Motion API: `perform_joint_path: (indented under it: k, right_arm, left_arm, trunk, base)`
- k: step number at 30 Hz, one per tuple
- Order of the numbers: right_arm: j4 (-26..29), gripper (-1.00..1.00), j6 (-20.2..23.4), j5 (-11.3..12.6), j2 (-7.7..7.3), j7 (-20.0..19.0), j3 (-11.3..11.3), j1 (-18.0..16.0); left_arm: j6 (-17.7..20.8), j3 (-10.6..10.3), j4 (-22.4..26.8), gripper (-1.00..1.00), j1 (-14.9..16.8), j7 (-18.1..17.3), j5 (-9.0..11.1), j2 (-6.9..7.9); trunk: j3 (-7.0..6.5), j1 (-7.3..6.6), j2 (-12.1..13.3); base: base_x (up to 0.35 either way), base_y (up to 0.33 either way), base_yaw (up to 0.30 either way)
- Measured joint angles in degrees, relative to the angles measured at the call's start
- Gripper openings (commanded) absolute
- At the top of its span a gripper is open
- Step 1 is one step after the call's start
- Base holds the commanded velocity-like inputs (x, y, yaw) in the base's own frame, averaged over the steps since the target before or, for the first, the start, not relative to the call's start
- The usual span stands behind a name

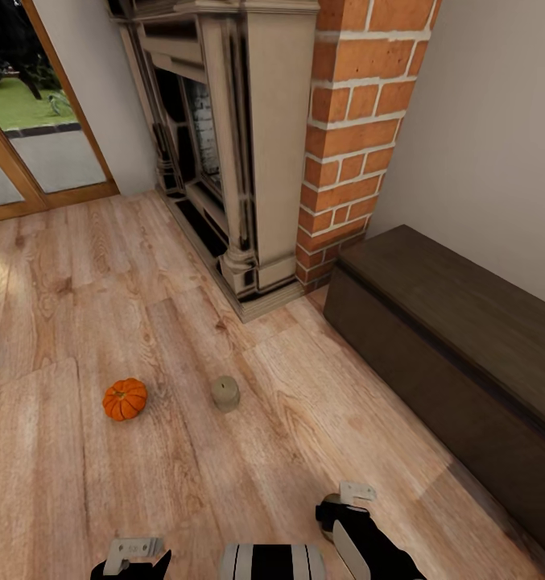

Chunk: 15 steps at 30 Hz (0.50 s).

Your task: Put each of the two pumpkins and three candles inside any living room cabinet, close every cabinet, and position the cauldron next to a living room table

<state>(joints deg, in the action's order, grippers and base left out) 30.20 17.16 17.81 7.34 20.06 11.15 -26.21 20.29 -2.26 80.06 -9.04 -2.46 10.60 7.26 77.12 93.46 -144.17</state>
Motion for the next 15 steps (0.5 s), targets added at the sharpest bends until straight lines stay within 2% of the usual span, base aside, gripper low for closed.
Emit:
perform_joint_path:
  k: [12,15]
  right_arm:
    - [-0.04,-1.00,-0.12,0.11,-0.02,-0.08,-0.01,0.00]
    - [-1.17,-1.00,-0.04,-0.90,-0.34,-0.01,-0.16,0.02]
  left_arm:
    - [-0.01,0.00,-0.09,1.00,0.00,0.00,0.00,0.00]
    - [0.06,0.00,-0.09,1.00,0.00,0.00,0.00,0.00]
  trunk:
    - [0.00,0.00,0.00]
    - [-0.65,-0.06,0.05]
  base:
    - [0.000,0.000,0.000]
    - [0.000,0.000,0.000]
